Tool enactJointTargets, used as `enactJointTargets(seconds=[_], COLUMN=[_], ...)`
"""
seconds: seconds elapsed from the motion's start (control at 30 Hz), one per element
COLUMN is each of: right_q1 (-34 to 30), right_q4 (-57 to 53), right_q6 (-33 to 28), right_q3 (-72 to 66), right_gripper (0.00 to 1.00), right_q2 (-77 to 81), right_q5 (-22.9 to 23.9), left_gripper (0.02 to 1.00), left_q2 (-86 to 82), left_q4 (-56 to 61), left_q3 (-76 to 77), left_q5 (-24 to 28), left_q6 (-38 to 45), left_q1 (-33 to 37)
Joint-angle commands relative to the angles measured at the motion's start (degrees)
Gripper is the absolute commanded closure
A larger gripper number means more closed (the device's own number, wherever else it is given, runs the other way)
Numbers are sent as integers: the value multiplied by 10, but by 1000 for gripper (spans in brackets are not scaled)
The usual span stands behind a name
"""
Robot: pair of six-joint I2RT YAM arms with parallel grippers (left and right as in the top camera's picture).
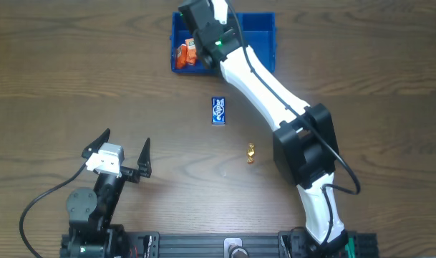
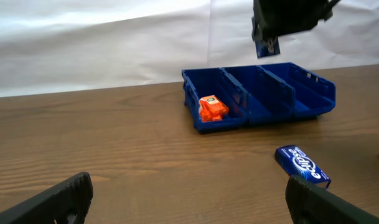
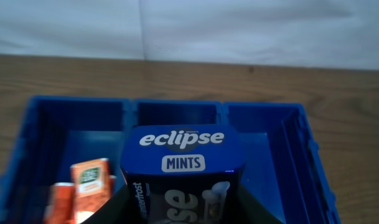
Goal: Sort Candies Into Trays
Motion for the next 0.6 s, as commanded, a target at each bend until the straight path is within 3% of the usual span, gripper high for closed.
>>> enactJointTargets(seconds=[0.03,0.47,0.57,0.6], right_q1=[-14,-14,-13,-13], right_q4=[5,11,10,10], right_q6=[-7,-5,-5,-5], right_q3=[4,2,2,2], right_gripper=[833,847,766,695], right_q2=[3,26,26,26], right_q5=[-34,-50,-50,-51], left_gripper=[20,18,20,20], left_q2=[-4,-4,-4,-4], left_q4=[-17,-17,-17,-17], left_q3=[-12,-12,-12,-12], left_q5=[10,10,10,10], left_q6=[-6,-6,-6,-6], left_q1=[3,3,3,3])
